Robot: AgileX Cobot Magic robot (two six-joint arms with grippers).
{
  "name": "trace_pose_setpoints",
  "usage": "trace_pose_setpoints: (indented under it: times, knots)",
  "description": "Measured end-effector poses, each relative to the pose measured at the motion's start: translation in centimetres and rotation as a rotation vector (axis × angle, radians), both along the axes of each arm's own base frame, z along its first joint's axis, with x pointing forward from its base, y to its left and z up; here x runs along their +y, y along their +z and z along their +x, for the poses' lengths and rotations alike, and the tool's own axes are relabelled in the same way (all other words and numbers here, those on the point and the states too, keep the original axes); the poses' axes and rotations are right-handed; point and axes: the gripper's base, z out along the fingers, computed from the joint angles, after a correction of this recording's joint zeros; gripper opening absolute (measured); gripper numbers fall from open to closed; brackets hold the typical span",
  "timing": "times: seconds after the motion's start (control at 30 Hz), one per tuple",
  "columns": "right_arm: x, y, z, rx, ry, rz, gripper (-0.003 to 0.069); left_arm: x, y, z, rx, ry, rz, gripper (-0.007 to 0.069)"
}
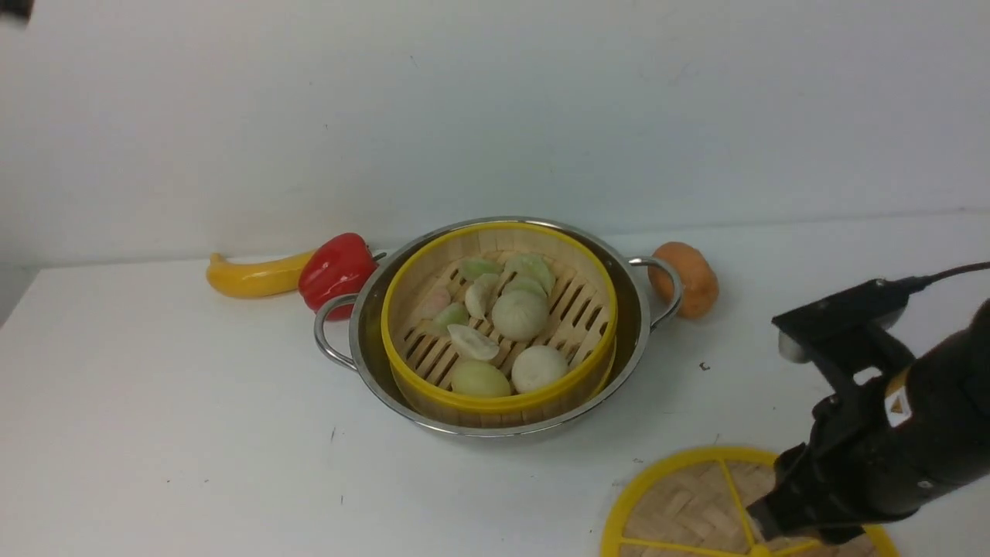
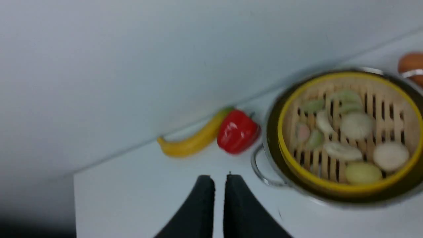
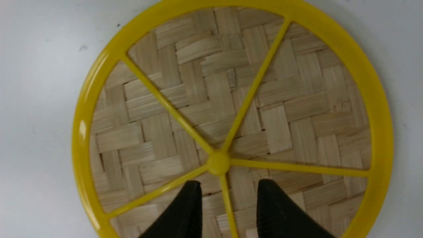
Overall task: Place the steamer in the pot on the white table, and put the lid on the steamer.
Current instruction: 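Move the gripper down to the bamboo steamer lid and grasp its center knob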
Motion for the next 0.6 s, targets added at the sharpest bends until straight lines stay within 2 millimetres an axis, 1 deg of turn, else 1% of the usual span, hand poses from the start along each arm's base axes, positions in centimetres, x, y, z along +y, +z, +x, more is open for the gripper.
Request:
trace_pose_setpoints:
  times: [0.03,0.13,0.17,0.2,0.23,0.27,0.3,0.33,0.4,0.43,0.53,0.6]
  knots:
    - [0.1,-0.2,0.2,-0.009,-0.009,-0.004,0.0249,0.3,-1.2,-1.8,0.017,-0.011,-0.012,0.0015]
    - [0.3,-0.8,0.7,-0.013,-0.022,-0.002,0.0249,0.8,-4.0,-5.7,-0.020,-0.047,-0.067,0.0001]
    - [0.3,-0.9,0.7,-0.012,-0.022,-0.002,0.0249,1.0,-4.3,-6.7,-0.054,-0.054,-0.084,-0.0001]
    - [0.4,-1.1,0.8,-0.005,-0.026,0.002,0.0249,1.1,-5.7,-7.9,-0.075,-0.065,-0.105,-0.0001]
    - [0.5,-1.1,0.8,-0.002,-0.028,0.003,0.0249,1.1,-5.7,-7.9,-0.075,-0.065,-0.105,-0.0001]
    - [0.6,-1.4,0.9,0.009,-0.032,0.004,0.0249,1.3,-7.2,-9.2,-0.109,-0.075,-0.135,-0.0001]
    - [0.7,-1.8,1.0,0.020,-0.034,0.002,0.0249,1.5,-7.9,-9.8,-0.128,-0.074,-0.142,-0.0001]
    - [0.7,-2.0,1.1,0.030,-0.035,0.001,0.0249,1.6,-9.1,-10.5,-0.133,-0.074,-0.158,-0.0001]
    - [0.8,-2.5,1.2,0.046,-0.034,-0.009,0.0249,1.7,-10.8,-11.2,-0.128,-0.067,-0.174,-0.0001]
    - [0.9,-2.7,1.3,0.052,-0.033,-0.012,0.0249,1.8,-11.2,-11.5,-0.128,-0.065,-0.182,-0.0001]
    - [1.0,-3.3,1.4,0.072,-0.035,-0.021,0.0249,1.8,-13.1,-11.6,-0.088,-0.056,-0.184,-0.0001]
    - [1.0,-3.6,1.5,0.082,-0.036,-0.025,0.0249,1.8,-13.5,-11.5,-0.080,-0.053,-0.186,-0.0001]
